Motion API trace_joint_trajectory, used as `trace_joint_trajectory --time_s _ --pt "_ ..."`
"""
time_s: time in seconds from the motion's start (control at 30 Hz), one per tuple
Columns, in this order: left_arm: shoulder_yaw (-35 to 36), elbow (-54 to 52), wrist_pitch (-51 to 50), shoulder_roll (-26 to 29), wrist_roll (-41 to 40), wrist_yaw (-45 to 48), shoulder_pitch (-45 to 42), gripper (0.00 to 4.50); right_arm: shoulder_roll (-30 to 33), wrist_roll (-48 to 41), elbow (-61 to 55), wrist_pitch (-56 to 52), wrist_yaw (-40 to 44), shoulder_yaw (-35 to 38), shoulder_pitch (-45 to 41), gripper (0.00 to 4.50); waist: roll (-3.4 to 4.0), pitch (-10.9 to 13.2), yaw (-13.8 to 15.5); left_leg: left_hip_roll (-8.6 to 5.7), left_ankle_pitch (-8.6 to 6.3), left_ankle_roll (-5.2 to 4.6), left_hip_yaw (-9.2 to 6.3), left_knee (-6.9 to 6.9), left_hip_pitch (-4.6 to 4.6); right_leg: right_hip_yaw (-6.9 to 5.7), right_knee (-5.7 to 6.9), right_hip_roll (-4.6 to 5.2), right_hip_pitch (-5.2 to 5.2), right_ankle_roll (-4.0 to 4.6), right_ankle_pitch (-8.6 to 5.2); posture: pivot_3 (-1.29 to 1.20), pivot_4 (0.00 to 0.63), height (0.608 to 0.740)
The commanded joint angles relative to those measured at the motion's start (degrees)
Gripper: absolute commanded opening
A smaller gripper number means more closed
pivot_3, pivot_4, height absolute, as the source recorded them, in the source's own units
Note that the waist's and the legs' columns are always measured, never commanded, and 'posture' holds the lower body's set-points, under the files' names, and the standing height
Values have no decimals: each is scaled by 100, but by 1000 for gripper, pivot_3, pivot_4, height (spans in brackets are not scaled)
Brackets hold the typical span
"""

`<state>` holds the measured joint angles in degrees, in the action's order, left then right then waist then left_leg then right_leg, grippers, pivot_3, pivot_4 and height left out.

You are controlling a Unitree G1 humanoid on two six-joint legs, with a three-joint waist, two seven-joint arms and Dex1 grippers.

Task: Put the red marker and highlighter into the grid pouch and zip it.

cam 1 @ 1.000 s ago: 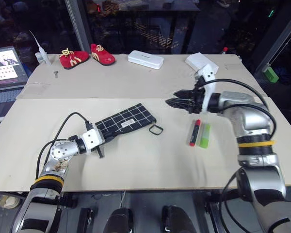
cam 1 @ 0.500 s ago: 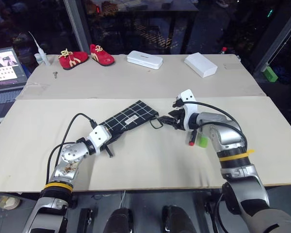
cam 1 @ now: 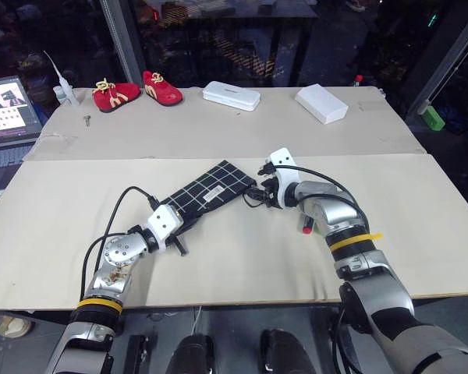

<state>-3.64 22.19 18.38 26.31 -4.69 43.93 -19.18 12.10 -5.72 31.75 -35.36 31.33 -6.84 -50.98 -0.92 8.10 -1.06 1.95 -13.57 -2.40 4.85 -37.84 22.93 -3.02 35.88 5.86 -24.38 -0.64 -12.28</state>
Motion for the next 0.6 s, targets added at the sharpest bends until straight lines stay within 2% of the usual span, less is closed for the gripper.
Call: trace_joint_trajectory --time_s 0.03,0.07,0.17,0.4,0.6 --pt "60 -329 -69 -12 -66 -54 27 0 -66 60 211 377 -24 46 -193 3077 0 0 1 0 0 0 0 0 0 0 0 0 0 0 0 0 150 740" --pt "69 -346 -88 -12 -76 -61 24 0 -81 73 289 440 -8 42 -215 3077 0 0 1 -1 0 0 0 0 1 0 1 1 0 0 0 0 150 740" --pt "93 -413 -151 4 -88 -67 24 0 -102 82 461 595 63 54 -276 2388 0 0 3 -1 0 0 0 0 1 0 1 2 1 0 0 0 150 740" --pt "163 -531 -265 42 -128 -71 -9 0 -85 161 667 837 228 32 -348 45 1 0 -2 0 0 0 0 0 1 0 0 1 0 0 0 0 150 740" --pt "169 -593 -335 22 -116 -79 -13 0 -95 187 571 933 535 -21 -307 45 1 1 -2 0 0 0 -1 1 0 1 0 1 0 0 0 0 150 740"
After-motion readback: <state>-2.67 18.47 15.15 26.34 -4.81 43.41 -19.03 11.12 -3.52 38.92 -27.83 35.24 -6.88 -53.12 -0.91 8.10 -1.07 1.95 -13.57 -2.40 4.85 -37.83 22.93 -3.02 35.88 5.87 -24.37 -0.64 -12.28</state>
